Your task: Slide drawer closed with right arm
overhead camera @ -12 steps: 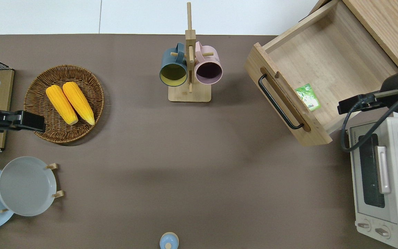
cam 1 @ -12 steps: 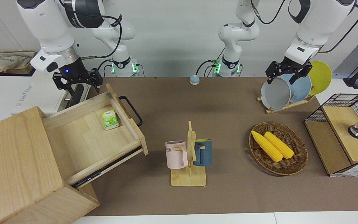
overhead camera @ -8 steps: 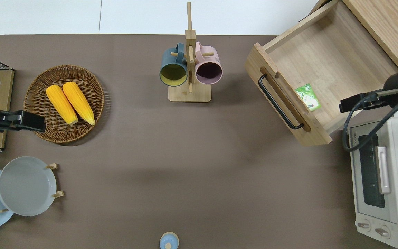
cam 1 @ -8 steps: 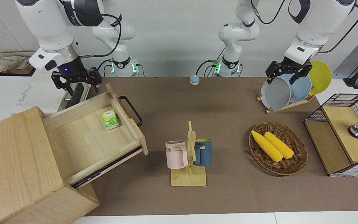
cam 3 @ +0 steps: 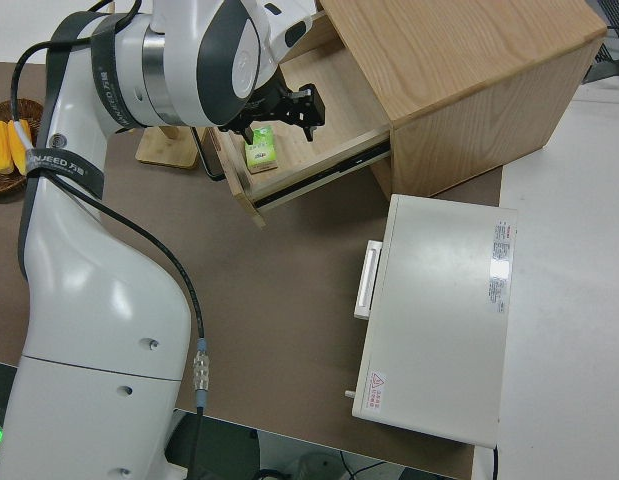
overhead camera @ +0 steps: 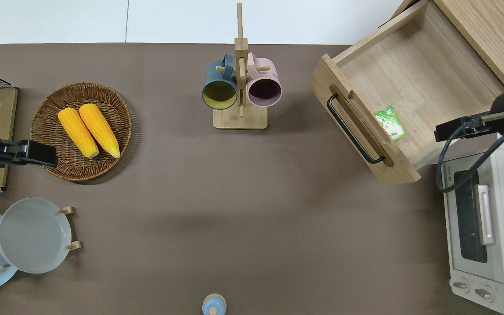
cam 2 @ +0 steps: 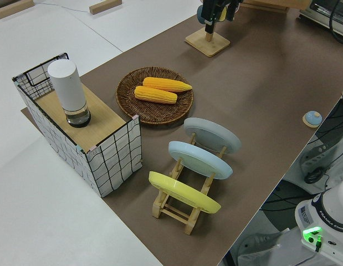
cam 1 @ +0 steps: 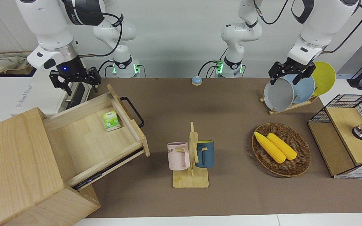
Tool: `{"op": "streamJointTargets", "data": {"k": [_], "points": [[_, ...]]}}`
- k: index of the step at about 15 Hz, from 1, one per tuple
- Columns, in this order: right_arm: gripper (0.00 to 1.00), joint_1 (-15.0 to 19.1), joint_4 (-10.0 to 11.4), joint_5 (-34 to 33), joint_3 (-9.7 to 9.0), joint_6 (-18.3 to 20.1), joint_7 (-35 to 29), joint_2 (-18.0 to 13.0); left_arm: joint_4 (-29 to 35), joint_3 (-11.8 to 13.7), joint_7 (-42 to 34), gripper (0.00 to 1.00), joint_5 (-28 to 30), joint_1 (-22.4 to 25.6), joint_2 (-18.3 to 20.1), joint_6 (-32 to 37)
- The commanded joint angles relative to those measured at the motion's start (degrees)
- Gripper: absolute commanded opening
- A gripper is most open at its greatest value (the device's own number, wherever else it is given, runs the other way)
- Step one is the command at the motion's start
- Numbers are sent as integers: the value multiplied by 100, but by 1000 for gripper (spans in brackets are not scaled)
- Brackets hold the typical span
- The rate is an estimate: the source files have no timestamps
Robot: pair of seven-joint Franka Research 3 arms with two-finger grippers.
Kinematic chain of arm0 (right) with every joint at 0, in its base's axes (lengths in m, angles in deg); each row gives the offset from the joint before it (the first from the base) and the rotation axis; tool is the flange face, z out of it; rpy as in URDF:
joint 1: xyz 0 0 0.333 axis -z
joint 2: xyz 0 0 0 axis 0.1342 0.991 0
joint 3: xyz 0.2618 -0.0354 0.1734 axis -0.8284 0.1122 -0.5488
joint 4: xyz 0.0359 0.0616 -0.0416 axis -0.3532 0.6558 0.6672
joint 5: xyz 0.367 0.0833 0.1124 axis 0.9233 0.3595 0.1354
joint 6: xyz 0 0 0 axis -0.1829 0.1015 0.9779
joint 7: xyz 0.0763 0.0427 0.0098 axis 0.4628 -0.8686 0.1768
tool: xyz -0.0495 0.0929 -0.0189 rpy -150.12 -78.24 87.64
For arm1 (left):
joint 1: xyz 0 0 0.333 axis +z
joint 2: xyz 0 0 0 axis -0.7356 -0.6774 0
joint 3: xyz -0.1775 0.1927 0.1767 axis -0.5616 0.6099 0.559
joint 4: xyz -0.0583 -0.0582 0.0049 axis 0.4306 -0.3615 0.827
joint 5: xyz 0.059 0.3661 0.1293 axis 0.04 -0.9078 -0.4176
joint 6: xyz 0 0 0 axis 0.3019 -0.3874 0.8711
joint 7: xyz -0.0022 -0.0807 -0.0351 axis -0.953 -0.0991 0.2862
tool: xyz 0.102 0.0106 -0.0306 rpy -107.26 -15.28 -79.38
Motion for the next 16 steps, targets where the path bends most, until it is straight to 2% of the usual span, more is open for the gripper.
{"op": "streamJointTargets", "data": {"k": [1, 2, 3, 4, 7, 8, 16], "points": [[979, 32, -11, -80, -57, 138, 1, 16, -149, -40, -48, 993, -98, 31, -74, 113], [969, 32, -11, -89, -57, 138, 2, 25, -149, -40, -57, 993, -98, 31, -65, 113], [886, 40, -11, -63, -57, 147, 10, 25, -140, -40, -57, 993, -98, 31, -65, 113], [761, 32, -11, -81, -57, 147, 10, 25, -149, -40, -57, 993, -98, 31, -65, 113], [157, 49, -20, -89, -57, 243, 28, 25, -140, -40, -57, 993, -98, 31, -65, 113], [16, 49, -38, -98, -57, 287, 19, 16, -140, -40, -57, 993, -98, 31, -65, 113], [0, 58, -46, -98, -57, 305, 28, 16, -149, -40, -57, 993, -98, 31, -65, 113]]}}
